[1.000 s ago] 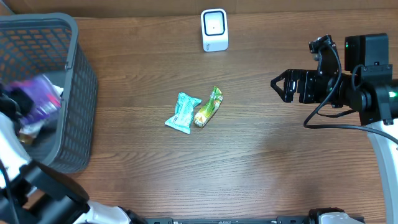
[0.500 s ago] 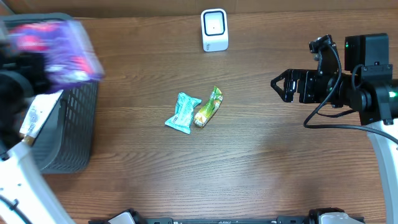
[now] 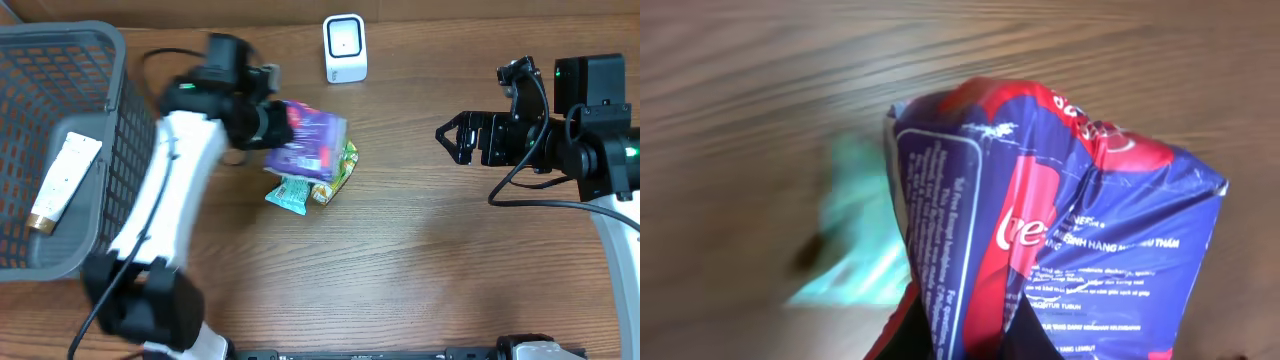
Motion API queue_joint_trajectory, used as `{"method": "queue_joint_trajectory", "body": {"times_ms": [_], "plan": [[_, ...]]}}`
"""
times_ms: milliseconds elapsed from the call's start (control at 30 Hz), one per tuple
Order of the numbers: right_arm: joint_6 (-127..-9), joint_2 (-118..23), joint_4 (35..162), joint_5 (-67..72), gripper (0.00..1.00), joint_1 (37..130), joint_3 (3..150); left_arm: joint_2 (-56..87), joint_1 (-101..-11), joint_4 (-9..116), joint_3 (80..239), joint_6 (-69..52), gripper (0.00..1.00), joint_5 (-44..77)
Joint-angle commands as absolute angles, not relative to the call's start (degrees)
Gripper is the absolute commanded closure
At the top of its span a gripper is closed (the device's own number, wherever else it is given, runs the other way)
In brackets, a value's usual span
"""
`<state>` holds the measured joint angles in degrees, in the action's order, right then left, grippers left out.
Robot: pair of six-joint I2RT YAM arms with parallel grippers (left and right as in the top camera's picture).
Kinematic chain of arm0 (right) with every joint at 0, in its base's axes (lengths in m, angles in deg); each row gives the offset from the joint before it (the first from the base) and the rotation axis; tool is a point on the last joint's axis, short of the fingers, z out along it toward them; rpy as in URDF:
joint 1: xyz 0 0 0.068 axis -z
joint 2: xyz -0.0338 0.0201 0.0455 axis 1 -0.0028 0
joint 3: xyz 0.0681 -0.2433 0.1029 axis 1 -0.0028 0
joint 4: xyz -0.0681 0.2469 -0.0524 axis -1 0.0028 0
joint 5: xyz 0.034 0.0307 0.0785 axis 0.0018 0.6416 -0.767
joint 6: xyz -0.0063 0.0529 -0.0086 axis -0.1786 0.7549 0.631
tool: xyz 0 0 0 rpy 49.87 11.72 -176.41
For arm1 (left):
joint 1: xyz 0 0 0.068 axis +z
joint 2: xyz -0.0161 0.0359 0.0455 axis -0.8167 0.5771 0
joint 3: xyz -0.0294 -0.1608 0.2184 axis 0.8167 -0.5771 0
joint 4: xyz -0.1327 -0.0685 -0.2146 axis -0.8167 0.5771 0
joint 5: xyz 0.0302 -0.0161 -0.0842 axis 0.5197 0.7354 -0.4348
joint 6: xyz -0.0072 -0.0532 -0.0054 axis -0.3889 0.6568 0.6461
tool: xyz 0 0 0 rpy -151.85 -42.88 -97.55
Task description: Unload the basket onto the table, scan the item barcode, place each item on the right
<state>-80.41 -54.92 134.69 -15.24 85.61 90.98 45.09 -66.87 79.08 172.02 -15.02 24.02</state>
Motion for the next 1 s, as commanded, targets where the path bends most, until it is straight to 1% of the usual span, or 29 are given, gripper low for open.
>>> {"method": "queue_joint_trajectory", "body": {"times_ms": [0,67,233,267,300,333,367,433,533,600,633,667,700,733,833,967], "plan": [[-80.37,-54.97,134.58,-15.17,0.00,85.35,92.43,49.70,-74.04,73.29,171.28,-9.27,0.96,18.68],[-80.37,-54.97,134.60,-15.17,0.00,85.35,92.43,54.55,-78.78,69.09,171.28,-5.88,0.96,18.84],[-80.37,-54.97,134.58,-15.17,0.00,85.35,92.43,60.60,-84.95,62.60,171.28,-3.85,0.96,18.97],[-80.37,-54.97,134.60,-15.17,0.00,85.35,92.43,61.46,-86.02,61.01,171.28,-3.87,0.89,19.08],[-80.37,-54.97,134.58,-15.17,0.00,85.35,92.43,61.65,-86.41,60.33,171.28,-3.87,0.75,19.25],[-80.37,-54.97,134.56,-15.19,0.00,85.35,92.43,61.63,-86.61,59.67,171.32,-3.92,0.52,19.64],[-80.37,-54.97,134.58,-15.19,0.00,85.35,92.43,61.41,-86.41,59.87,171.87,-4.13,0.44,20.41],[-80.37,-54.97,134.58,-15.17,0.00,85.35,92.43,61.13,-85.47,61.51,173.88,-5.75,0.39,20.56],[-80.39,-54.97,134.67,-15.17,0.00,85.35,92.43,59.90,-80.84,71.37,185.18,-9.36,0.38,22.94],[-80.37,-54.97,134.80,-15.17,0.00,85.35,92.43,57.68,-75.64,81.77,198.29,-13.18,0.36,27.49],[-80.39,-54.97,134.78,-15.17,0.00,85.35,92.43,56.58,-72.88,86.27,204.59,-15.43,0.31,29.22],[-80.37,-54.97,134.80,-15.17,0.00,85.35,92.43,55.84,-70.87,89.31,208.94,-17.07,0.22,30.09],[-80.39,-54.97,134.78,-15.17,0.00,85.35,92.43,55.23,-68.99,91.71,212.43,-18.63,0.10,30.83],[-80.37,-54.97,134.78,-15.17,0.00,85.35,92.43,54.44,-66.57,94.25,216.30,-20.31,0.00,31.49],[-80.37,-54.97,134.78,-15.17,0.00,85.35,92.43,51.80,-56.97,101.38,225.09,-23.85,0.00,32.76],[-80.37,-54.97,134.78,-15.19,0.00,85.35,92.43,50.16,-42.81,107.69,226.49,-24.61,0.00,37.98]]}}
